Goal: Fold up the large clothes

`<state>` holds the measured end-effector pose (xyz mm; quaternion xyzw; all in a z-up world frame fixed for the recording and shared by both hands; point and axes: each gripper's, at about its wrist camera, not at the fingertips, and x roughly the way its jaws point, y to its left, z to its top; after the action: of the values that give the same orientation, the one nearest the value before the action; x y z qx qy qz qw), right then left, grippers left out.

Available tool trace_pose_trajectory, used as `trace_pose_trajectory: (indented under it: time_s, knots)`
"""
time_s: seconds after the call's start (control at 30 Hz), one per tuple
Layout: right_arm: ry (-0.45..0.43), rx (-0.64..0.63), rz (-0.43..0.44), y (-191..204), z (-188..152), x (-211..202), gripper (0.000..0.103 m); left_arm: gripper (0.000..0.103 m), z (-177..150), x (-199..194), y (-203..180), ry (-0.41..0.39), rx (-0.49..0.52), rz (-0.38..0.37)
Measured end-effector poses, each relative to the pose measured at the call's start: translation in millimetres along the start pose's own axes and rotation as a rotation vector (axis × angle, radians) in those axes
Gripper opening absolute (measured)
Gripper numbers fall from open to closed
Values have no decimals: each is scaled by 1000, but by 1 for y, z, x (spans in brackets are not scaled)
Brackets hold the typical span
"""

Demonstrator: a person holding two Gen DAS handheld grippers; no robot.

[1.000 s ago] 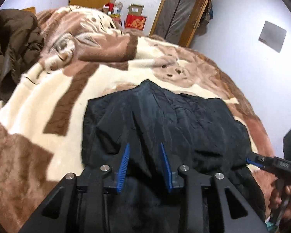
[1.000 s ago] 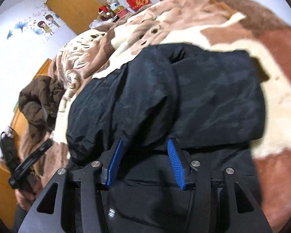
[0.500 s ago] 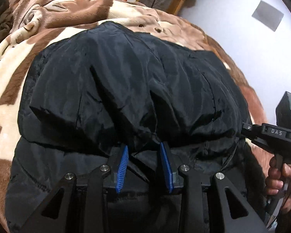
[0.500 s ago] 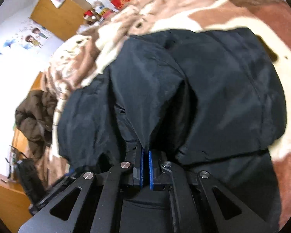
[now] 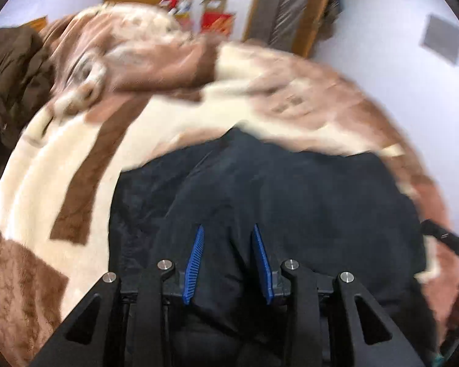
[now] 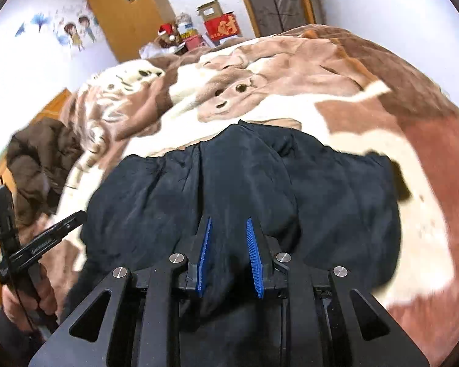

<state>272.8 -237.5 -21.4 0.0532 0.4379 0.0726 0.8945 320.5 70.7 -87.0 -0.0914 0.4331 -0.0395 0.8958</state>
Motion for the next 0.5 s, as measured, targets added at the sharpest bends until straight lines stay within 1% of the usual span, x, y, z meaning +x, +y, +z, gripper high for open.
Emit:
trace_pose_trajectory:
  time_s: [0.03, 0.07, 0.1, 0.13, 0.2, 0.27, 0.33, 0.37, 0.4, 0.43, 0.5]
  knots:
    - [20, -14, -31, -3, -1, 13, 24, 35, -6, 15, 7, 28, -17, 10]
    - [46, -26, -65, -9, -3, 27, 23, 35, -15, 22, 12, 37, -31, 12]
    - [81, -26, -73, -17, -8, 45, 21, 35, -23, 28, 16, 36, -38, 12]
    - [93, -8, -65, -26, -14, 52, 21, 35, -28, 32, 15, 28, -31, 15]
    - [96, 16, -54, -36, -21, 59, 21, 35, -36, 36, 11, 15, -16, 26]
    - [94, -12, -68, -36, -24, 61, 21, 35, -38, 38, 5, 14, -1, 38]
    - [104, 1, -75, -34, -19, 52, 21, 34, -35, 28, 5, 23, -7, 37]
    - [92, 4, -84, -31, -15, 40, 22, 33, -31, 21, 3, 23, -7, 33]
    - [69, -1, -87, -23, -13, 29, 22, 33, -30, 7, 4, 5, -9, 14]
    - [28, -12, -70, -17, -11, 10, 22, 33, -30, -5, 5, -17, -8, -9]
    - [-46, -32, -4, -1, -14, -23, 23, 33, -36, -30, 2, -59, 5, -54]
